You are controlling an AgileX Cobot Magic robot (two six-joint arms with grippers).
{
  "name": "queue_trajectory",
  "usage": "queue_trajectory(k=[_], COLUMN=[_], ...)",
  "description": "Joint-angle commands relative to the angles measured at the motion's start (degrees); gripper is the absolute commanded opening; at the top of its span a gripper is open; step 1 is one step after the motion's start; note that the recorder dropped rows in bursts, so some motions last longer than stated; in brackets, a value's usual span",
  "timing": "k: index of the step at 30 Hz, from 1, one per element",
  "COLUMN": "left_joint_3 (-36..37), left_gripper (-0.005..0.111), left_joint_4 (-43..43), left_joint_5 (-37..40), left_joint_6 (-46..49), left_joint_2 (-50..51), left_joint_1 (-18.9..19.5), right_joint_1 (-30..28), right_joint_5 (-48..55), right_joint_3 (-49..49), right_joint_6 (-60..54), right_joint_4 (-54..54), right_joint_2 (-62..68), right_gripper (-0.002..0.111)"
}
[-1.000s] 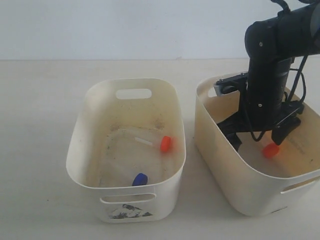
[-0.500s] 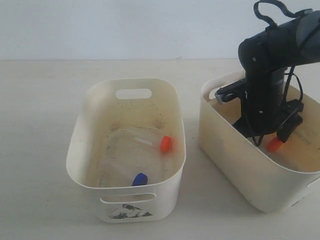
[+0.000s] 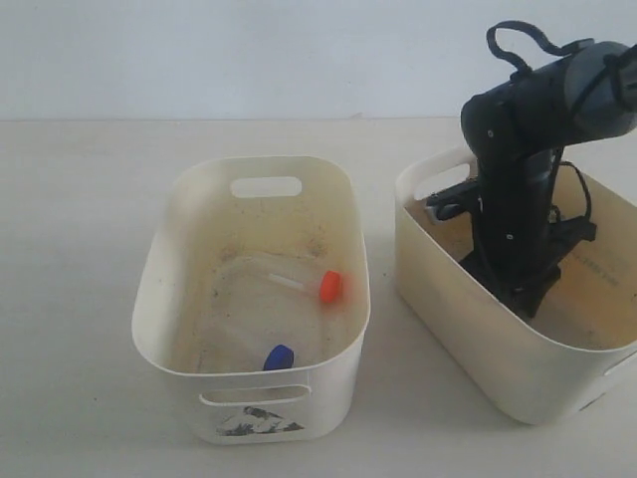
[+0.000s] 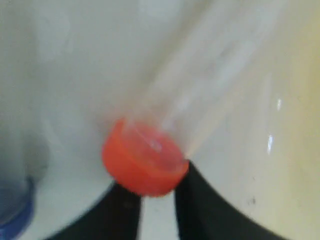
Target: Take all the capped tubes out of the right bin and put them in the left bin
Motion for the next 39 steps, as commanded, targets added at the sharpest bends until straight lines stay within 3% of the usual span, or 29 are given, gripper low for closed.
queue_trajectory(k=[1, 16, 22, 25, 33, 39], left_joint_3=[-0.21, -0.21, -0.21, -0.21, -0.21, -0.21], left_gripper=[0.004, 0.004, 0.004, 0.004, 0.004, 0.004], left_joint_4=[-0.18, -0.18, -0.18, -0.18, -0.18, -0.18], left_joint_5=[-0.23, -0.23, -0.23, -0.23, -0.23, -0.23], left_joint_6=[-0.54, -0.54, -0.54, -0.54, -0.54, -0.54], left_joint_2=[0.03, 0.03, 0.03, 0.03, 0.03, 0.03], left_joint_1=[-0.08, -0.08, -0.08, -0.08, -0.08, -0.08], right_joint_1=[-0.51, -0.51, 0.10, 2.64, 11.82, 10.38], right_joint_5=[3.96, 5.02, 2.62, 1.08, -9.24, -9.59], right_joint_3=[0.73, 0.73, 0.73, 0.73, 0.73, 0.73], right_joint_6=[0.84, -2.82, -25.71, -32.03, -30.25, -4.00], right_joint_4=[0.50, 8.49, 38.44, 47.01, 42.29, 14.80], right_joint_2=[1.47, -23.51, -31.83, -32.36, -32.36, -32.36], right_gripper=[0.000, 0.000, 0.000, 0.000, 0.000, 0.000])
